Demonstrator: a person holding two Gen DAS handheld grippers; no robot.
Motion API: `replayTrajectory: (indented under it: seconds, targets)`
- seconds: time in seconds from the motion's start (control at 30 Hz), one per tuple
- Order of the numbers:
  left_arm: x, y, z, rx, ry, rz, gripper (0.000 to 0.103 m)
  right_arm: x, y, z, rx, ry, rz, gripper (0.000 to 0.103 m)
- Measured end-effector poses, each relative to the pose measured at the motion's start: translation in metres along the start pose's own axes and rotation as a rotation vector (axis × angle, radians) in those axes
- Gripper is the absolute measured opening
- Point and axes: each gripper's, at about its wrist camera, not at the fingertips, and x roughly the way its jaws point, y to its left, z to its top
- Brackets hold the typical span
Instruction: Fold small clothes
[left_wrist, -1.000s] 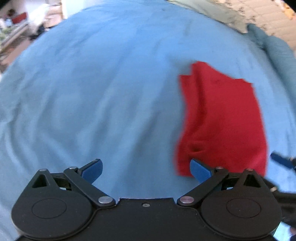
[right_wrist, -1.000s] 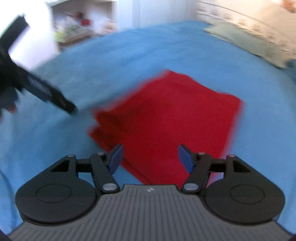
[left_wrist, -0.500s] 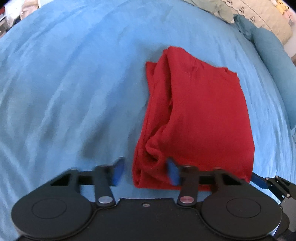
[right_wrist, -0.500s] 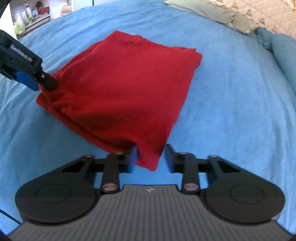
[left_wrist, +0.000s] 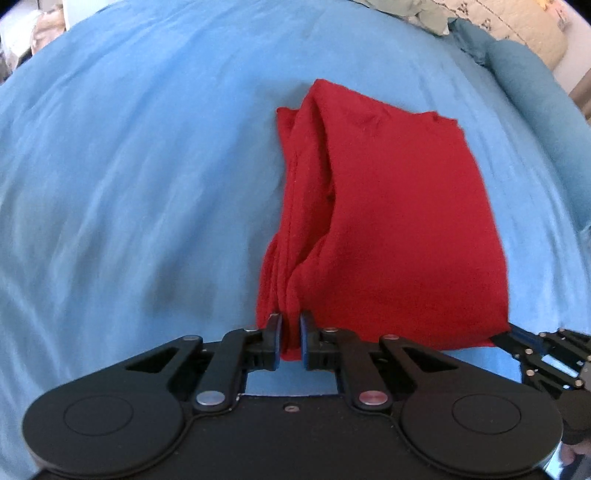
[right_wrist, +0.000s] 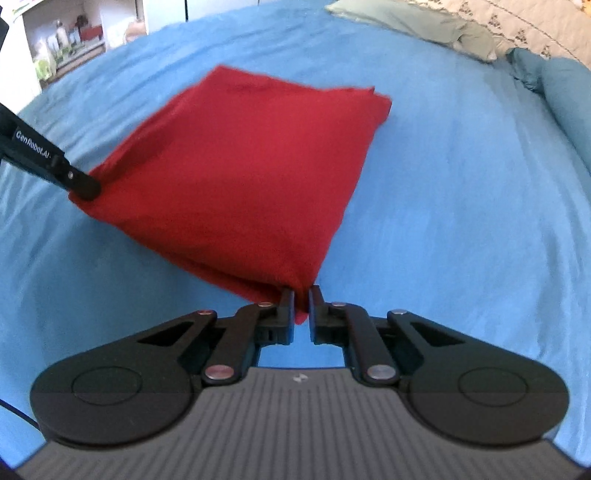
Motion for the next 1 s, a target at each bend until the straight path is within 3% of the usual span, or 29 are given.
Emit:
replayTrajectory:
  seconds: [0.23, 0.3, 0.33, 0.37, 0.4, 0.43, 0.47, 0.53, 0.6, 0.73, 0.9, 1.0]
  targets:
    - [-0.008, -0.020, 0.001, 0.132, -0.031, 0.079, 0.015, 0.001, -0.016, 0.004, 0.063, 0.036, 0.083, 0.027]
    - [-0.026, -0.023, 0.002, 0.175, -0.061, 0.097, 0.017, -0.004, -0.022, 0.005, 0.089, 0.046, 0.104, 0.031]
    - [-0.031, -0.024, 0.006, 0.191, -0.073, 0.107, 0.023, -0.008, -0.025, 0.006, 0.098, 0.043, 0.106, 0.038]
    - [-0.040, -0.026, 0.009, 0.207, -0.091, 0.113, 0.044, -0.013, -0.026, 0.010, 0.109, 0.034, 0.108, 0.053]
    - [-0.049, -0.027, 0.010, 0.216, -0.112, 0.110, 0.075, -0.020, -0.029, 0.013, 0.125, 0.016, 0.108, 0.065]
    - [-0.057, -0.028, 0.016, 0.220, -0.138, 0.106, 0.088, -0.028, -0.033, 0.019, 0.145, -0.011, 0.100, 0.089]
    - [-0.061, -0.029, 0.022, 0.221, -0.162, 0.108, 0.103, -0.035, -0.037, 0.024, 0.167, -0.041, 0.087, 0.103]
    - [-0.065, -0.029, 0.036, 0.231, -0.189, 0.082, 0.103, -0.048, -0.047, 0.037, 0.218, -0.116, 0.067, 0.103]
    - [-0.054, -0.028, 0.054, 0.225, -0.156, 0.042, 0.103, -0.053, -0.056, 0.051, 0.251, -0.151, 0.067, 0.103]
    - [-0.017, -0.018, 0.079, 0.146, -0.100, -0.034, 0.102, -0.028, -0.070, 0.072, 0.298, -0.098, 0.081, 0.103]
    - [0.031, -0.010, 0.093, 0.044, -0.014, -0.108, 0.083, 0.023, -0.094, 0.077, 0.430, 0.002, 0.143, 0.103]
    - [0.041, -0.003, 0.093, -0.010, -0.008, -0.132, 0.079, 0.044, -0.102, 0.073, 0.534, 0.037, 0.181, 0.101]
